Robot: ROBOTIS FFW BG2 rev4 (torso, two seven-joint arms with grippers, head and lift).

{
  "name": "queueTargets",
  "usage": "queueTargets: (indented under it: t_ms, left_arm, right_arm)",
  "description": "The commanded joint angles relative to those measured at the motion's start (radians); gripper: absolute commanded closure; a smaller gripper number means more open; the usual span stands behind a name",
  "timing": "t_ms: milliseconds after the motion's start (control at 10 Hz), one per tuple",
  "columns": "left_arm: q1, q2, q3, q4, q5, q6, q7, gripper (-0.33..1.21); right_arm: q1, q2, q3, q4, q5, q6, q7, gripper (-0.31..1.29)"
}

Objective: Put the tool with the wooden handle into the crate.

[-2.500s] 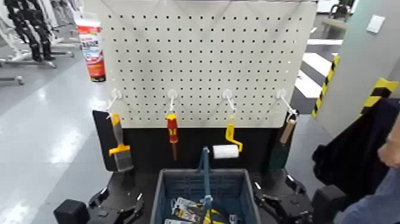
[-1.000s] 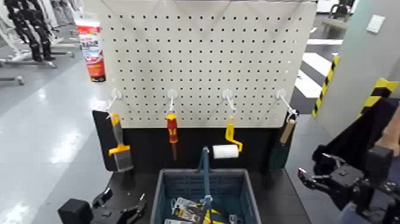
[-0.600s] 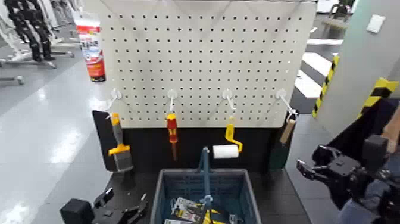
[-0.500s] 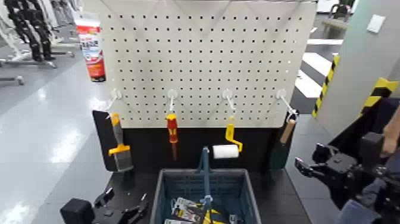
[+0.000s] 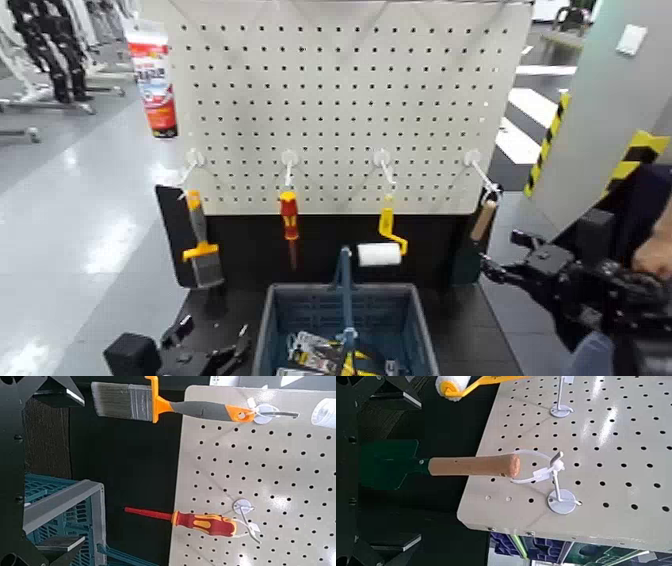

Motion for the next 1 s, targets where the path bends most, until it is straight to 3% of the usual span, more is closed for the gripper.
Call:
queueTargets:
  t_ms: [100, 500, 800, 900, 1000]
  left_arm:
    - [-0.004, -0.003, 0.000, 0.006, 0.000, -0.004, -0.001, 0.10]
    - [-0.007, -0.003, 0.000, 0.011, 0.000, -0.010, -0.002, 0.10]
    - [-0.010, -0.005, -0.002, 0.012, 0.000, -0.013, -0.002, 0.10]
    - [-0.008, -0.005, -0.003, 0.014, 0.000, -0.013, -0.002, 0.10]
    - [-0.010, -0.005, -0.005, 0.014, 0.000, -0.013, -0.002, 0.10]
  right_arm:
    - [-0.066, -0.007, 0.041, 0.088, -0.016, -0.041, -0.002, 0.14]
    - [-0.138, -0.010, 0.104, 0.187, -0.048, -0.098, -0.008, 0.14]
    - [-0.167, 0.003, 0.120, 0.231, -0.054, -0.130, -0.006, 0.14]
    - [-0.169, 0.003, 0.120, 0.236, -0.056, -0.130, -0.006, 0.19]
    - [-0.169, 0.005, 0.121, 0.240, -0.062, -0.128, -0.006, 0.50]
